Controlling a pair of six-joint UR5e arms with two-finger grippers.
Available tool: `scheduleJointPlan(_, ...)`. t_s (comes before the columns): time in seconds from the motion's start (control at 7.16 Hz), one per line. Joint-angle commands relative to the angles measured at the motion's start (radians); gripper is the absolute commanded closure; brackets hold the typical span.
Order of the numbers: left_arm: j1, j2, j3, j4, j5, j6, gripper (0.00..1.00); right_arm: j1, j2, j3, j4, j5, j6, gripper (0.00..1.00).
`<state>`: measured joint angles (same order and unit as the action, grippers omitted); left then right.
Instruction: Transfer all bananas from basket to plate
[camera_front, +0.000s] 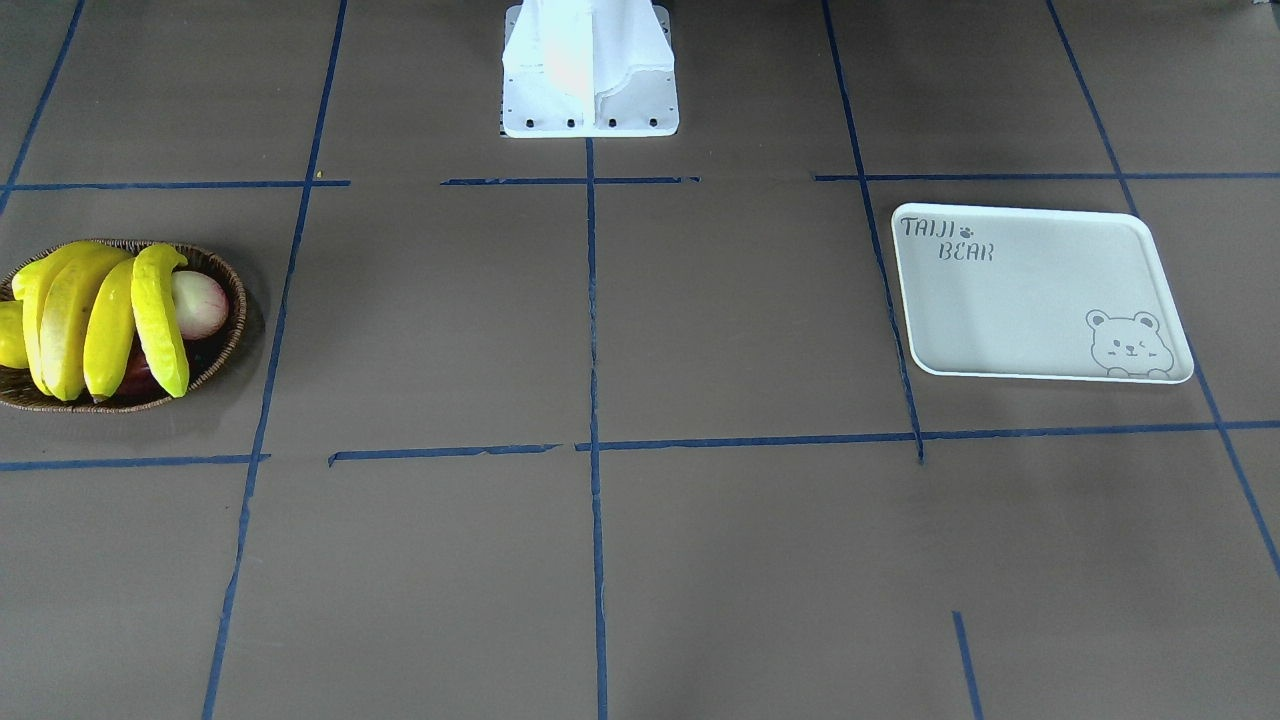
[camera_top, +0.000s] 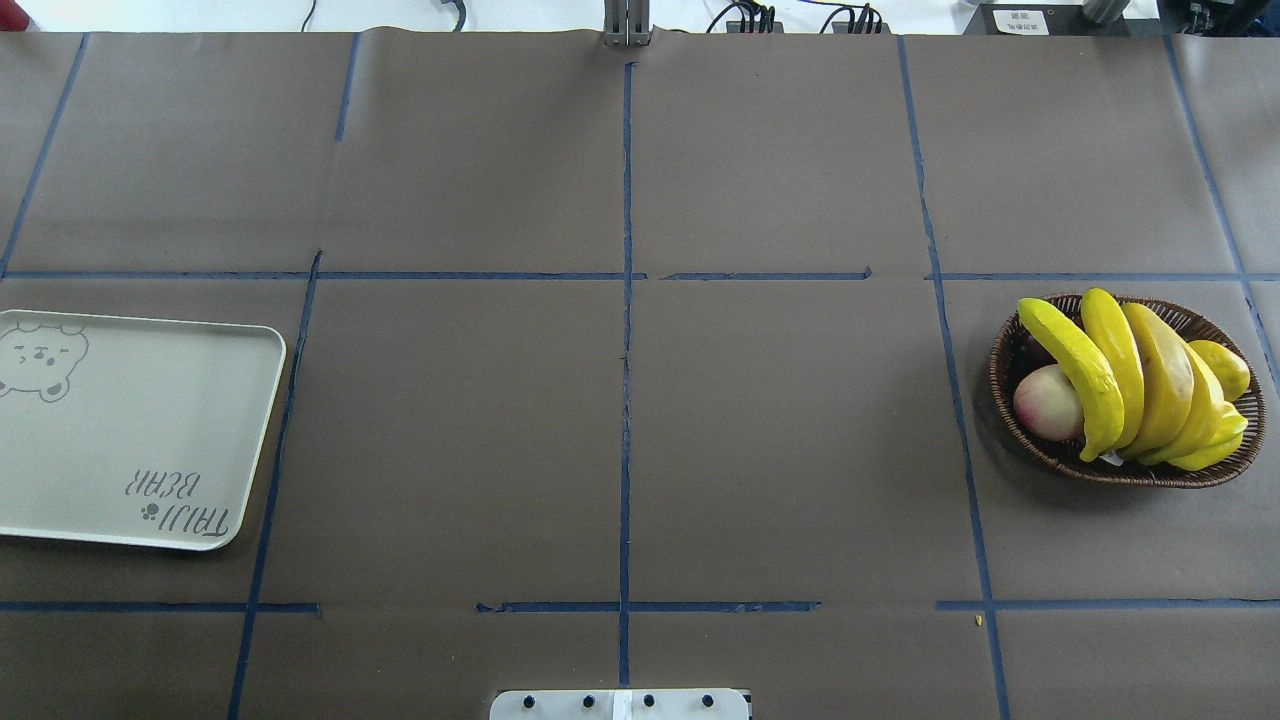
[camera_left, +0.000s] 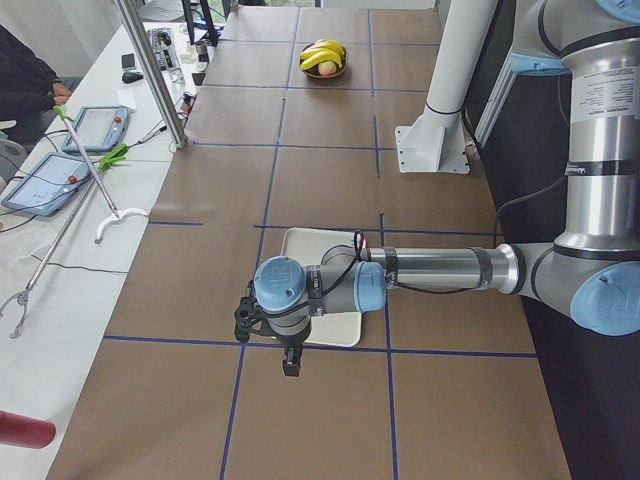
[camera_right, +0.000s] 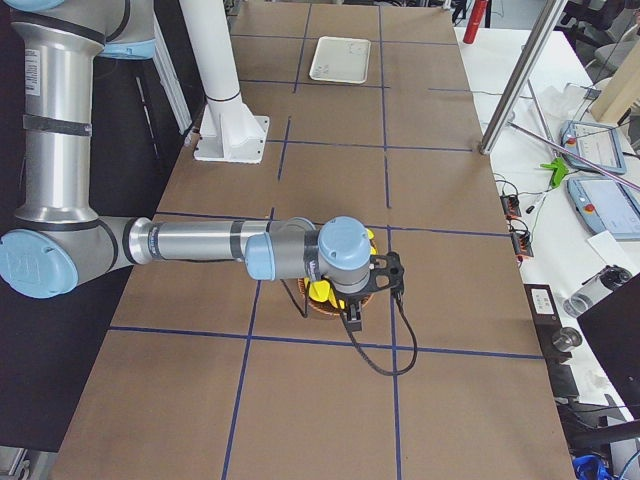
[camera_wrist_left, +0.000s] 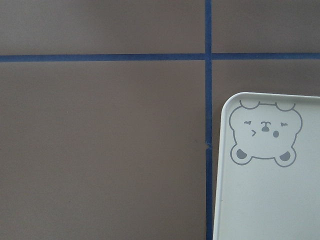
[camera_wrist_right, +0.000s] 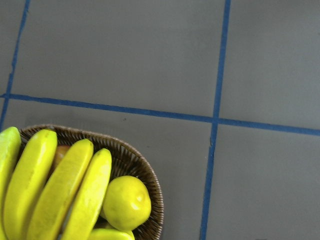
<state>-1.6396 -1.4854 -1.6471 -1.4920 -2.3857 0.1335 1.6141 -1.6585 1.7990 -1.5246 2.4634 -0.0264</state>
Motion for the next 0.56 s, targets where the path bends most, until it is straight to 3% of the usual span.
scheduleJointPlan(0.0,0.0,-0.001,-0.017,-0.001,-0.018,0.0,0.0,-0.067,0.063,0.072,-0.005,-0.006,0.156,0.0)
scheduleJointPlan(0.14,0.0,-0.001,-0.017,-0.001,-0.042,0.002,0.0,-0.118,0.04,0.068,0.009,0.044,0.321,0.0)
scheduleJointPlan(0.28,0.0,0.001,-0.017,-0.001,-0.044,0.006,0.0,-0.15,0.04,0.103,0.074,0.069,0.351,0.0)
scheduleJointPlan(0.42,0.0,0.001,-0.017,-0.001,-0.044,0.006,0.0,-0.224,0.04,0.153,0.105,0.039,0.461,0.0)
